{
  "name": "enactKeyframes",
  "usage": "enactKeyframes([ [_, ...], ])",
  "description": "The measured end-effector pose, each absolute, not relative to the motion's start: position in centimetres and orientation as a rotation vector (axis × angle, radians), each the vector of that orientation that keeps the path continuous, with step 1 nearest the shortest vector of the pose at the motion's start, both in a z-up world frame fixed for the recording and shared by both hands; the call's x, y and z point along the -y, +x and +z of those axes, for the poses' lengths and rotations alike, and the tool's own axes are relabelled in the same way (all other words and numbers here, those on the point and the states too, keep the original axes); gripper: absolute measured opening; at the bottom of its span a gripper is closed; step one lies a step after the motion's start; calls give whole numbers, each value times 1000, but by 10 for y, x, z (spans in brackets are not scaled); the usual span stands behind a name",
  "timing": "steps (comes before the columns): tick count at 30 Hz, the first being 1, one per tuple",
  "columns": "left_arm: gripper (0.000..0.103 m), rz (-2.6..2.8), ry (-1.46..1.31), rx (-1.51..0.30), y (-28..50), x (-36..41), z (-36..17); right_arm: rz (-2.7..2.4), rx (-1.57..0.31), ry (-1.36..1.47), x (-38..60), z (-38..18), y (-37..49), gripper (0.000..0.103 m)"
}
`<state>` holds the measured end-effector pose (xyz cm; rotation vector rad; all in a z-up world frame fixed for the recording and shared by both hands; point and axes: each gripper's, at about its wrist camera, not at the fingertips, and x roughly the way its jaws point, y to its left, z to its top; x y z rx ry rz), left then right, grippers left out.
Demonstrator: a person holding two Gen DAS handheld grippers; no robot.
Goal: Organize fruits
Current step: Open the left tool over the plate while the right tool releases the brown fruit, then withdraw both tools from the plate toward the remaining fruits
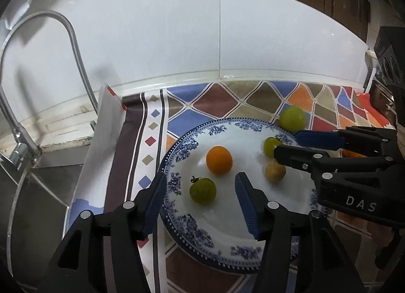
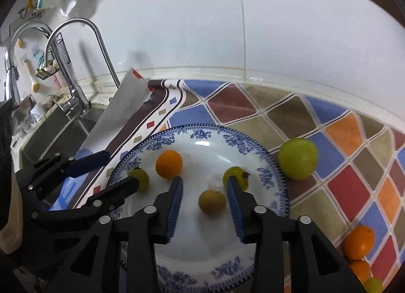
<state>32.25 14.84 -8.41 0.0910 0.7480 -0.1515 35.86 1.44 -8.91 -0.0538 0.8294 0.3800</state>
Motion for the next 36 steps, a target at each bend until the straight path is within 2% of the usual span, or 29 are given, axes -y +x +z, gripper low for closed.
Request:
enactKeyframes([
  [9, 74, -122, 61, -673, 286, -142, -47, 285, -733, -47, 10, -53, 315, 62],
  [14, 83, -129, 74, -619, 262, -130, -27, 243, -670, -38, 25, -33, 284, 68],
  [18, 87, -141, 99, -586, 239, -116, -14, 220, -635, -43, 36, -21, 258, 69],
  [36, 88, -195, 138, -522, 169, -36, 4, 150, -563, -37, 116, -3, 174, 69],
])
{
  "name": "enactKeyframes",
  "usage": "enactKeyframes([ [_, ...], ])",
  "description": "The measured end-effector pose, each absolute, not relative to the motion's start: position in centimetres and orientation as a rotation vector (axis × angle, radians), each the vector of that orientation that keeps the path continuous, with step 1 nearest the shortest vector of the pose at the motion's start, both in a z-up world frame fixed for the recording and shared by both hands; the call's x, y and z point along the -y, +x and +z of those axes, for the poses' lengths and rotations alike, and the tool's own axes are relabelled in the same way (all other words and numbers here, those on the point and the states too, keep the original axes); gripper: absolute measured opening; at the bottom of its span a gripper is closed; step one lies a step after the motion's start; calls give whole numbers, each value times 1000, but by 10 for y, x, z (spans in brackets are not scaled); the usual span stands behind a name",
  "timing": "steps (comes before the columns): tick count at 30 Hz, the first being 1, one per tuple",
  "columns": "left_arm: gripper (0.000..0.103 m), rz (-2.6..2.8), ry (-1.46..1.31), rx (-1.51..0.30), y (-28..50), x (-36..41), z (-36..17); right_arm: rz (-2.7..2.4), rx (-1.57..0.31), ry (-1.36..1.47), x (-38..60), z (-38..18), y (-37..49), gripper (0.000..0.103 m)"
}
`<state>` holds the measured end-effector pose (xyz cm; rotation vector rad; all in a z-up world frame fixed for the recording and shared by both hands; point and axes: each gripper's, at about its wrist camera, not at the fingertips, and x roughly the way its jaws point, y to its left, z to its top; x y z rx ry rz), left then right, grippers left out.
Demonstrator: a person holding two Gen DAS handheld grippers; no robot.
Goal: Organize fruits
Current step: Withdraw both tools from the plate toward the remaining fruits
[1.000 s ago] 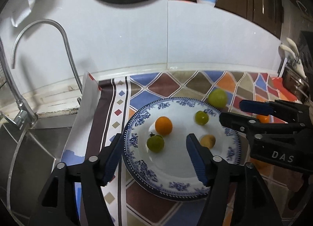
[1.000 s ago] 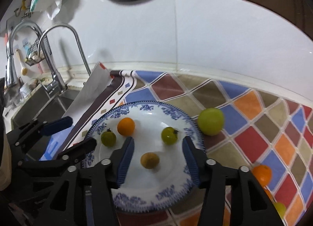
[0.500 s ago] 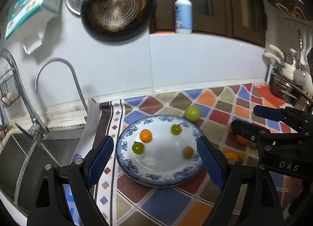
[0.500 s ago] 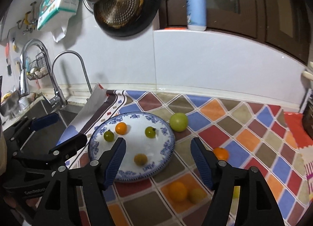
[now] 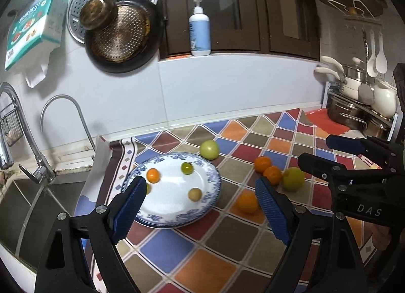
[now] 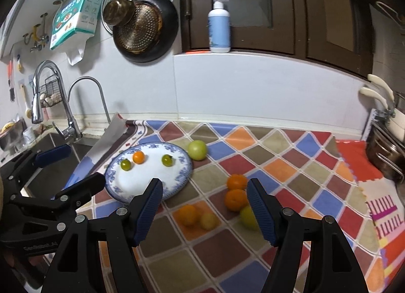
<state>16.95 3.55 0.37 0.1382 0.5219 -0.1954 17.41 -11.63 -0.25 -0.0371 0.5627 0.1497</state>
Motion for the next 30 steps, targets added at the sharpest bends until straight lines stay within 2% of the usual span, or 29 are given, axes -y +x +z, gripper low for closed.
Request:
enactKeyframes([
  [15, 88, -168, 170, -556, 165, 8, -17, 128, -597, -61, 165, -16, 165, 69],
  [27, 87, -188, 220, -627, 190, 25, -49, 148, -697, -85, 180, -48, 190, 69],
  [30, 84, -201, 216, -652, 201, 28, -57, 154, -722, -90, 182, -56, 200, 69],
])
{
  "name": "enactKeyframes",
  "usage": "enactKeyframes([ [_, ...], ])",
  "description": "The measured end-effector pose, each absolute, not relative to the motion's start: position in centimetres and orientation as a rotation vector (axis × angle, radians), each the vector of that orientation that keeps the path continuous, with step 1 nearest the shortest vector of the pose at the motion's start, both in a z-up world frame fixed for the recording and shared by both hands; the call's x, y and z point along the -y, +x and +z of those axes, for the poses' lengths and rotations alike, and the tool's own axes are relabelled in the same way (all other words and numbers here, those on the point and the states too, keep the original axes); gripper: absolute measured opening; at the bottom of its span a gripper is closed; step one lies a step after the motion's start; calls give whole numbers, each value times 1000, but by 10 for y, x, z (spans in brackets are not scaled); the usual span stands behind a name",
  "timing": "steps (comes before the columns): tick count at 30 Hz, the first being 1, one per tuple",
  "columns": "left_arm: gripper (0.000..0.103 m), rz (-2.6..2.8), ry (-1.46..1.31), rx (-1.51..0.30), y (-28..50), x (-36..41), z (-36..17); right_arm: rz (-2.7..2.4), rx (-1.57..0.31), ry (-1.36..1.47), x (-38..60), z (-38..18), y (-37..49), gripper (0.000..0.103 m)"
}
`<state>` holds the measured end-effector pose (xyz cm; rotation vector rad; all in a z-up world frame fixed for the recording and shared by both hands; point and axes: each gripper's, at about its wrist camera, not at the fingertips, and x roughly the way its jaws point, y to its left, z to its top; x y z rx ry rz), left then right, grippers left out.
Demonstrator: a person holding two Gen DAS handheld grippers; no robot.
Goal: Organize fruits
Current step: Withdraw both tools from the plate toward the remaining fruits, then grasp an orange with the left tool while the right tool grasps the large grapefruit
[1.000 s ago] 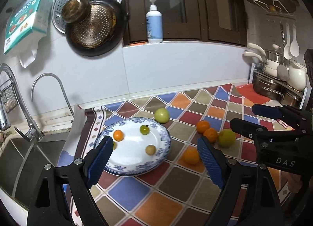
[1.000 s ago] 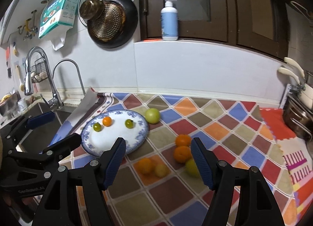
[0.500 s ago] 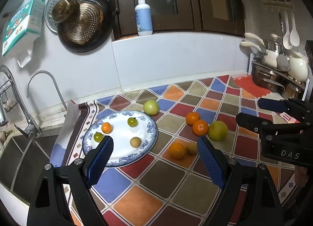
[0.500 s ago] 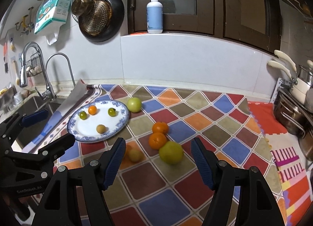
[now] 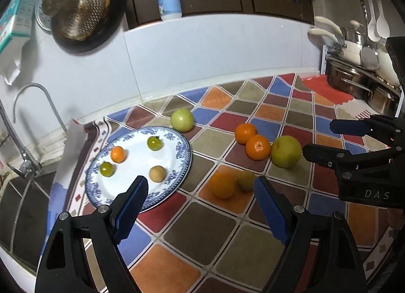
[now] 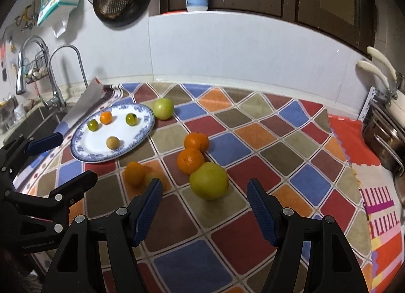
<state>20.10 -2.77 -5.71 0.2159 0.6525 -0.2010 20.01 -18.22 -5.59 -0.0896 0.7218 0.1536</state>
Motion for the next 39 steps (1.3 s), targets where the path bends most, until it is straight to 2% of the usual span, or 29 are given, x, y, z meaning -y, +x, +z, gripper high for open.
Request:
enactKeyframes([
  [18, 71, -256, 215, -818, 249, 35, -104, 174, -874, -55, 188, -107, 248, 69],
  [26, 60, -302, 181, -855, 262, 36, -112, 195, -890, -29, 187, -114, 259, 68],
  [29, 56, -311, 173, -859, 264, 38, -114, 204, -895, -19, 187, -116, 261, 64],
  [34, 44, -333, 151, -894, 269, 39, -119, 203, -901, -8, 189, -120, 266, 56],
  [37, 37, -344, 140, -900, 270, 39, -120, 206, -899, -3, 189, -120, 269, 54],
  [39, 36, -346, 138, -897, 270, 39, -119, 205, -895, -1, 189, -121, 270, 54],
])
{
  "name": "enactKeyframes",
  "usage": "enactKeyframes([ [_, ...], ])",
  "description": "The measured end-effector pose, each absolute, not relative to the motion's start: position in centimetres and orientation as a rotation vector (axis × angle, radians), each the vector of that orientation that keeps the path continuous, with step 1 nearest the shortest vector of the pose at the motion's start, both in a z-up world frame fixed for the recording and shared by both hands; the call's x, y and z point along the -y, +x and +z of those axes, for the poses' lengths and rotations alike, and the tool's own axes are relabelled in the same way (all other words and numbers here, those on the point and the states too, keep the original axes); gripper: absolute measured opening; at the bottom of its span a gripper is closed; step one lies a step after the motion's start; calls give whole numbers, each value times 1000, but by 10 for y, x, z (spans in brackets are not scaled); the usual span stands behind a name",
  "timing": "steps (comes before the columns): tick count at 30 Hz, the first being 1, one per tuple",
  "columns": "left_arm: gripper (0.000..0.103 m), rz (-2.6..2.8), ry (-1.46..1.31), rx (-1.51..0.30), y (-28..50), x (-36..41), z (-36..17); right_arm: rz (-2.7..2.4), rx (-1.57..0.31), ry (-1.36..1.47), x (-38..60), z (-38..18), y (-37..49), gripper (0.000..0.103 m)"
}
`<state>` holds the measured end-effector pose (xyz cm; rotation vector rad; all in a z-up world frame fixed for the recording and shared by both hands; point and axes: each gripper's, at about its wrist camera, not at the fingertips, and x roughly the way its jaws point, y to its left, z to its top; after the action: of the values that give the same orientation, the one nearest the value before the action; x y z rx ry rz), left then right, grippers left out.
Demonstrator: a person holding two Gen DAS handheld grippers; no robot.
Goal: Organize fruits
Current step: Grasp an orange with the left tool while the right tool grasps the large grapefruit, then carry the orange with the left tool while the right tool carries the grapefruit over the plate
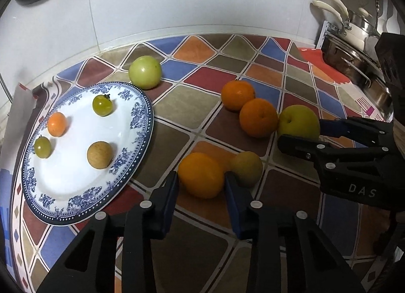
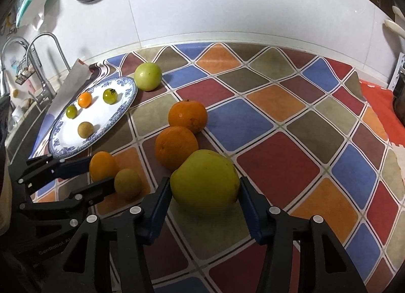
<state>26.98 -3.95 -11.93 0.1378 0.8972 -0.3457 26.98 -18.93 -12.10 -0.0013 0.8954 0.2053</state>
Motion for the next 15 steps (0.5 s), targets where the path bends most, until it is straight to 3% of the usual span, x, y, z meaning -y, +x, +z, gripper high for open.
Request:
enactKeyframes([
  [15, 36, -318, 110, -802, 245, 32, -83, 227, -840, -2, 184, -97, 248, 53],
])
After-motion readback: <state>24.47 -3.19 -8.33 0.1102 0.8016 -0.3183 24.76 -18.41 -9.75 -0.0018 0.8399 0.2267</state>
